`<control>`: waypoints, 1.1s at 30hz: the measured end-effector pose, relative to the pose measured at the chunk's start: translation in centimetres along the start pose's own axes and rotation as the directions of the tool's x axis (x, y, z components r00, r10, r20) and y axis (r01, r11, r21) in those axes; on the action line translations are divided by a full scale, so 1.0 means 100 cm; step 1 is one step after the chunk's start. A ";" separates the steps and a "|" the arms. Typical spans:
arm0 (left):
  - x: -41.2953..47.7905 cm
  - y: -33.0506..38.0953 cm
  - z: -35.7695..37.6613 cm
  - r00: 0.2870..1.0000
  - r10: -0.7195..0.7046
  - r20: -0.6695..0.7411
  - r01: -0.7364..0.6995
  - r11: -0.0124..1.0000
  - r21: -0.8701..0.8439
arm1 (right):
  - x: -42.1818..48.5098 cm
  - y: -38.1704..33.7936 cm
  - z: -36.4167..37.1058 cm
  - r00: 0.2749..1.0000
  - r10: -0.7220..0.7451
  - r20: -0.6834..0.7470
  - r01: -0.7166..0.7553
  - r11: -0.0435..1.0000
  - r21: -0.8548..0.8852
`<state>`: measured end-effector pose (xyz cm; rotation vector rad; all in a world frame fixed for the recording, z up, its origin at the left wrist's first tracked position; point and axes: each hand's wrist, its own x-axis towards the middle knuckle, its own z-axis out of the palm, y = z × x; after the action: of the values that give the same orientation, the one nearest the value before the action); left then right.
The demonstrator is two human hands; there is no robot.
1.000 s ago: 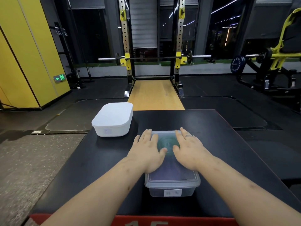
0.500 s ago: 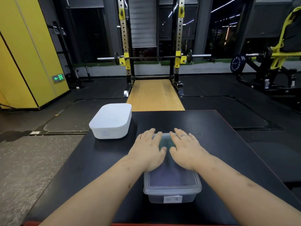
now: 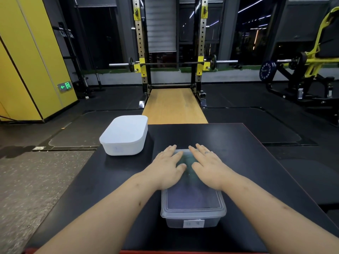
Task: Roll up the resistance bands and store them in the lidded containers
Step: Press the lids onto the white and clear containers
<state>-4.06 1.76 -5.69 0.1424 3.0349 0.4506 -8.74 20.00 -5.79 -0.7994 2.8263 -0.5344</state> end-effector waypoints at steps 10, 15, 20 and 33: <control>-0.025 0.000 0.021 1.000 -0.022 0.019 0.022 1.000 0.003 | -0.028 0.004 0.012 0.999 0.045 0.004 -0.045 0.998 0.053; -0.027 0.001 0.018 1.000 -0.026 0.003 0.026 0.998 -0.059 | -0.028 0.002 0.010 0.998 0.057 0.014 -0.058 0.996 0.071; -0.052 0.007 0.015 0.998 -0.058 -0.032 0.055 0.996 -0.069 | -0.052 -0.004 0.001 0.997 0.076 0.002 -0.075 0.993 0.094; -0.076 0.017 0.029 0.995 -0.082 -0.054 0.083 0.996 0.025 | -0.073 -0.006 0.020 0.993 0.101 -0.069 -0.097 0.994 0.050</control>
<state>3.89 3.45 -7.58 0.0066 3.0852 0.4139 -1.82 22.83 -7.01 -0.6402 2.8884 -0.6225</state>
